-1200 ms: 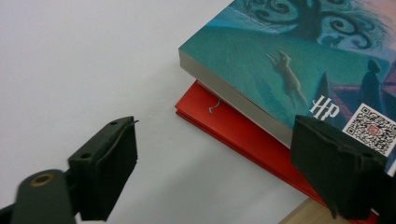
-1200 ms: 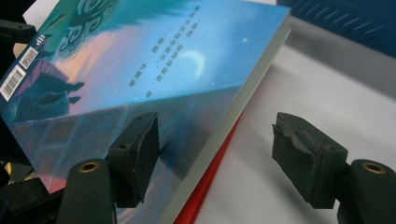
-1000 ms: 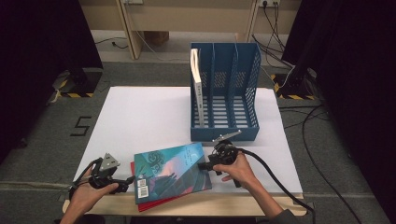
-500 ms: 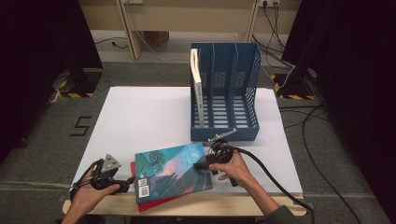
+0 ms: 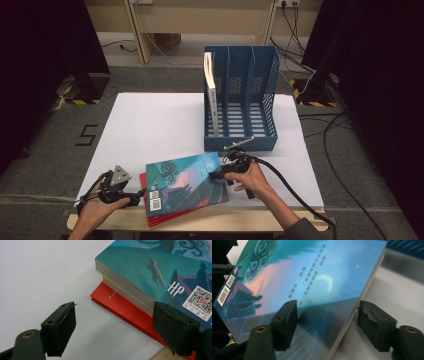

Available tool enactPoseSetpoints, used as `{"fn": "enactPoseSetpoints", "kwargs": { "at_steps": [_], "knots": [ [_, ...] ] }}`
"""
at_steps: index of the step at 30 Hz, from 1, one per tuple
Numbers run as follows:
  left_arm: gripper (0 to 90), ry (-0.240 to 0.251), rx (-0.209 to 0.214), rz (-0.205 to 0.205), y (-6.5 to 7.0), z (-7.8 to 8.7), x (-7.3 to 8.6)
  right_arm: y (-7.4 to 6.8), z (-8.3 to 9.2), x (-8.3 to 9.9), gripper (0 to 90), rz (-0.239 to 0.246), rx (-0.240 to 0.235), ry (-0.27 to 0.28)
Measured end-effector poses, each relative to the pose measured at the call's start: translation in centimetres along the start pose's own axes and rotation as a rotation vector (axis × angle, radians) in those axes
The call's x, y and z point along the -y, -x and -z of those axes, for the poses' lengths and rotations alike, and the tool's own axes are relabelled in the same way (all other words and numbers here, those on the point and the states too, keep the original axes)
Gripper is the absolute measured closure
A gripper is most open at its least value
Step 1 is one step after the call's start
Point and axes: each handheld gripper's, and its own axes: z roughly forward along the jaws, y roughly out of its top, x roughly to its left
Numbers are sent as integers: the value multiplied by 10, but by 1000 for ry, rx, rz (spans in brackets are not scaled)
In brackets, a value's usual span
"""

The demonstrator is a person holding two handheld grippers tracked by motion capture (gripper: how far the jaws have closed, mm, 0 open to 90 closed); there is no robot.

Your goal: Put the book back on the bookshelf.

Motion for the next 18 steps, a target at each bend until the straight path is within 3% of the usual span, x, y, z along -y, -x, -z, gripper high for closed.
{"fn": "enactPoseSetpoints", "kwargs": {
  "at_steps": [2, 3, 4, 5, 7, 10, 12, 13, 18],
  "knots": [
    [200, 12, -14, -9, 2, 0, -3, 1, 3, -1, 406, -13, -10, 9],
    [258, 30, -2, -9, 5, 1, -5, 1, 4, -2, 415, -22, -23, 12],
    [373, 34, 3, -28, 8, 2, -9, 1, 5, -2, 413, -20, -29, 16],
    [439, 31, -15, -56, 12, 3, -12, 0, 5, -2, 409, -23, -28, 17],
    [425, 32, -30, -54, 12, 2, -14, 1, 5, -2, 429, -23, -31, 20],
    [309, 24, -15, -20, 4, 1, -10, 2, 5, -1, 449, -10, -25, 24],
    [166, 10, -17, -13, 2, 1, -6, 5, 4, 0, 451, -30, -22, 22],
    [140, 8, -9, -8, 2, 2, -5, 7, 4, 1, 464, -40, -24, 18],
    [147, -7, -17, -10, 1, 1, -2, 10, 5, 7, 428, -78, -60, -5]
  ]
}}
